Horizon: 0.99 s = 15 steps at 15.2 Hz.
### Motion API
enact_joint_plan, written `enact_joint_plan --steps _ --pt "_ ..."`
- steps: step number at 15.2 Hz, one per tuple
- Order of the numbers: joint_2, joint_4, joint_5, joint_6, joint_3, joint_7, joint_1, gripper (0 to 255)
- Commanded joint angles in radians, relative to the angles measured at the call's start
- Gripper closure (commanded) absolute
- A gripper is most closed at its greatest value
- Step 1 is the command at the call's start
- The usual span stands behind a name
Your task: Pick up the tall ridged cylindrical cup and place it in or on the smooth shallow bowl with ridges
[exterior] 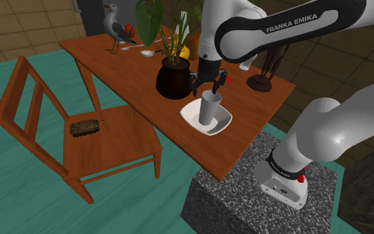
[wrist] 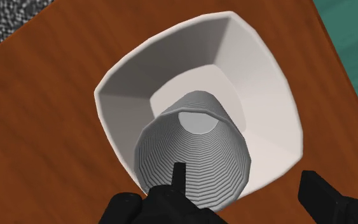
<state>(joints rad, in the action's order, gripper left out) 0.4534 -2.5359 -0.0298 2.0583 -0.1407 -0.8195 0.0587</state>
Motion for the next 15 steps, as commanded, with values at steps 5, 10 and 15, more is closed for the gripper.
enact_joint_plan --steps 5,10,15 --pt "0.022 0.052 0.004 -0.073 0.0 0.003 0.003 0" --pt "0.035 0.102 0.006 -0.137 0.0 0.004 0.005 0" --pt "0.035 0.102 0.006 -0.137 0.0 0.004 0.005 0"
